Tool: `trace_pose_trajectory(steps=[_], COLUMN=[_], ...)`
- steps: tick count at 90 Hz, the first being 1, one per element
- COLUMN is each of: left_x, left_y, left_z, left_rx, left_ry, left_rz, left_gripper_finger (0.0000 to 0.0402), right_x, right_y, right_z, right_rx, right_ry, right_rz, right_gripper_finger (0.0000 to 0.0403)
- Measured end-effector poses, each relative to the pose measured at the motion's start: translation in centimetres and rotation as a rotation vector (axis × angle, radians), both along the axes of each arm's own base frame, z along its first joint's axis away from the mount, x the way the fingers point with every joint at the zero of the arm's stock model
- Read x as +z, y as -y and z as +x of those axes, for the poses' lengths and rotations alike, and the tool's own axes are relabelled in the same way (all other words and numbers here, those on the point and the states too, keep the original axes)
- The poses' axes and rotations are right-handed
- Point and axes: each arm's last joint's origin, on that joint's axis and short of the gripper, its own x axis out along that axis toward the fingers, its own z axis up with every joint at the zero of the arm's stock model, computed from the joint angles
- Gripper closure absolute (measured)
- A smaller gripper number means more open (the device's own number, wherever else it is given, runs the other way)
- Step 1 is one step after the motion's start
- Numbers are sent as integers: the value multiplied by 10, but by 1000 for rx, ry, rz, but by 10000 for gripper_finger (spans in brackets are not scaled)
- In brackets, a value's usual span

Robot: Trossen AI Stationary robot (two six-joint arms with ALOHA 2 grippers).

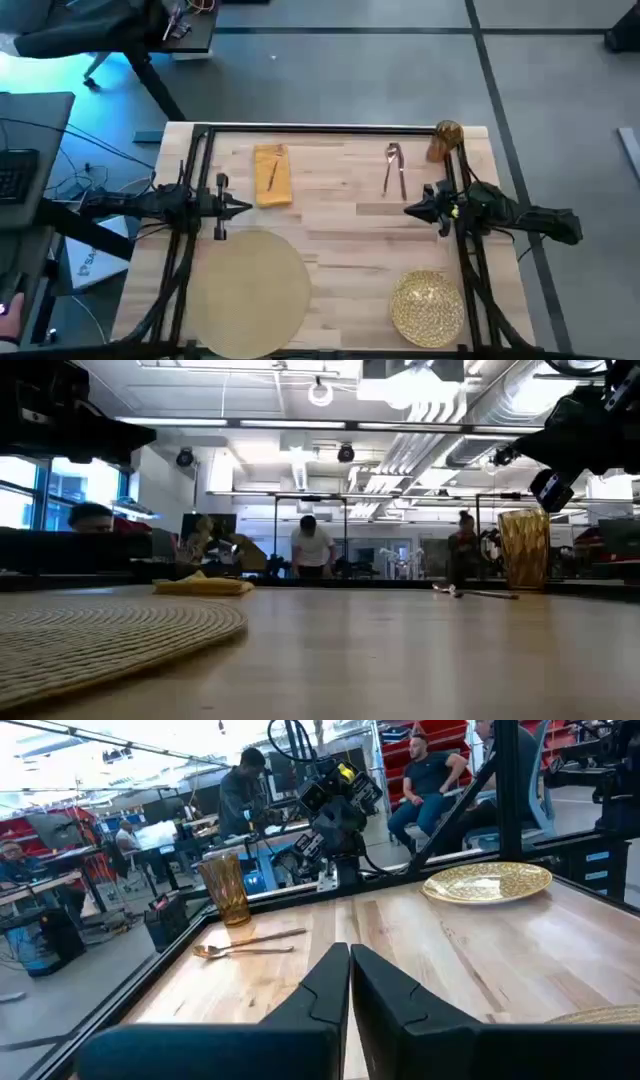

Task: Set table place

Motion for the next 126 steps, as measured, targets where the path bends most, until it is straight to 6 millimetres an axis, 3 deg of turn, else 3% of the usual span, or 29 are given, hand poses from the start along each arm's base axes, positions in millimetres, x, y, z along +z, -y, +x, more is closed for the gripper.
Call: trace_pose_trajectory(steps=[90,110,119,126], left_x=[0,8,14,27], left_y=[0,-4,-4,-5], left_z=[0,-1,-1,-4], left_rx=[1,127,110,105], left_ry=[-1,68,144,299], left_rz=[3,128,7,-230], left_gripper_finger=[401,401,401,401], right_x=[0,0,0,0], right_y=[0,0,0,0], right_z=[0,0,0,0], right_rx=[0,0,0,0], right_ry=[0,0,-1,0], right_rz=[0,0,0,0], right_gripper_finger=[402,402,402,402])
